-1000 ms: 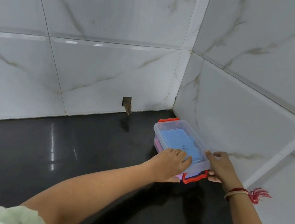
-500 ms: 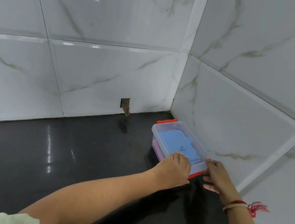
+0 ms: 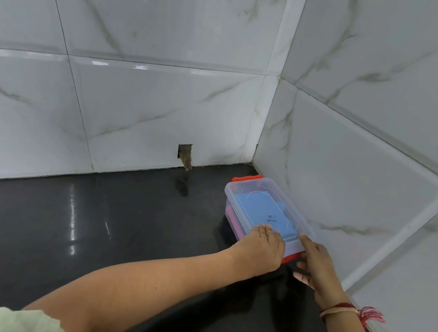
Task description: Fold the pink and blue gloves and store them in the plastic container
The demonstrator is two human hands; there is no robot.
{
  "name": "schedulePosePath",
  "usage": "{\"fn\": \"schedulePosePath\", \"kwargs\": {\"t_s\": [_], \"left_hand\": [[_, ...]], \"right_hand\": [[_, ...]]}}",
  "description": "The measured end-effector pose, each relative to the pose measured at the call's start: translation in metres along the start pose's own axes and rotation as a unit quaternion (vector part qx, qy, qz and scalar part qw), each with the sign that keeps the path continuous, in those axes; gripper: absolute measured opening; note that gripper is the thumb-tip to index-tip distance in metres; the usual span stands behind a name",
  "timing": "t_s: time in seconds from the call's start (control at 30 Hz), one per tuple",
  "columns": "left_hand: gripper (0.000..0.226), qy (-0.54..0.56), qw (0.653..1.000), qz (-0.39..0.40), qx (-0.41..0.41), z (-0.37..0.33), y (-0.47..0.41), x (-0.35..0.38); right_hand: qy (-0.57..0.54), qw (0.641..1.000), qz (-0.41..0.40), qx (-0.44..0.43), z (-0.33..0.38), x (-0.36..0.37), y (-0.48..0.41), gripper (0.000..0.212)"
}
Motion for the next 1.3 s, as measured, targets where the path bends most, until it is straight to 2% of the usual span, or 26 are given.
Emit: {"fn": "schedulePosePath", "kwargs": {"t_s": [0.17, 0.37, 0.43, 0.5, 0.57, 0.63, 0.73, 0.8, 0.87, 0.97, 1.17, 1.2, 1.3], "left_hand": [[0.049, 0.009, 1.000, -0.002, 0.011, -0.002, -0.008, 0.000], [0.050, 0.102, 0.991, -0.022, -0.087, 0.001, -0.003, 0.000], [0.046, 0.139, 0.984, -0.014, -0.106, 0.002, -0.004, 0.001], [0.046, 0.197, 0.969, -0.039, -0.142, 0.011, -0.003, -0.003], [0.046, 0.312, 0.923, -0.078, -0.213, 0.026, 0.002, -0.001], [0.051, 0.454, 0.841, -0.058, -0.288, 0.043, 0.007, 0.017], [0.068, 0.531, 0.719, 0.104, -0.436, 0.056, 0.021, 0.072], [0.070, 0.591, 0.648, 0.156, -0.454, 0.055, 0.020, 0.091], [0.074, 0.644, 0.614, 0.158, -0.427, 0.054, 0.010, 0.091], [0.079, 0.654, 0.615, 0.175, -0.404, 0.050, -0.005, 0.087], [0.085, 0.642, 0.621, 0.218, -0.394, 0.043, -0.021, 0.084], [0.086, 0.640, 0.628, 0.223, -0.383, 0.044, -0.020, 0.081], [0.090, 0.587, 0.689, 0.259, -0.336, 0.054, -0.010, 0.088]], "right_hand": [[-0.031, 0.999, -0.020, -0.025, 0.004, -0.003, 0.001, 0.051], [-0.113, 0.993, -0.026, -0.009, -0.002, 0.001, 0.003, 0.053], [-0.103, 0.994, -0.037, -0.002, -0.002, 0.005, 0.001, 0.052], [-0.009, 0.995, -0.089, -0.053, 0.004, 0.000, -0.002, 0.049], [0.126, 0.966, -0.131, -0.181, 0.027, -0.004, 0.004, 0.048], [0.234, 0.923, -0.104, -0.288, 0.050, 0.006, 0.011, 0.044], [0.355, 0.889, -0.037, -0.288, 0.051, 0.024, 0.009, 0.038], [0.385, 0.883, -0.036, -0.267, 0.051, 0.023, 0.007, 0.037], [0.396, 0.879, -0.031, -0.263, 0.051, 0.020, 0.004, 0.037], [0.405, 0.875, -0.023, -0.264, 0.054, 0.011, -0.004, 0.037], [0.469, 0.838, -0.028, -0.277, 0.064, 0.002, -0.017, 0.036], [0.471, 0.839, -0.021, -0.271, 0.065, 0.002, -0.017, 0.035], [0.485, 0.826, -0.023, -0.285, 0.069, 0.005, -0.018, 0.033]]}}
Point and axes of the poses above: each hand's wrist, its own y-axis away from the middle knuckle, its own x-axis out of the palm, z = x × y, the point moved 7 cm from there along -y, towards the middle knuckle, and after that the axes turned 12 degrees about -x, right-handed, at the moved point
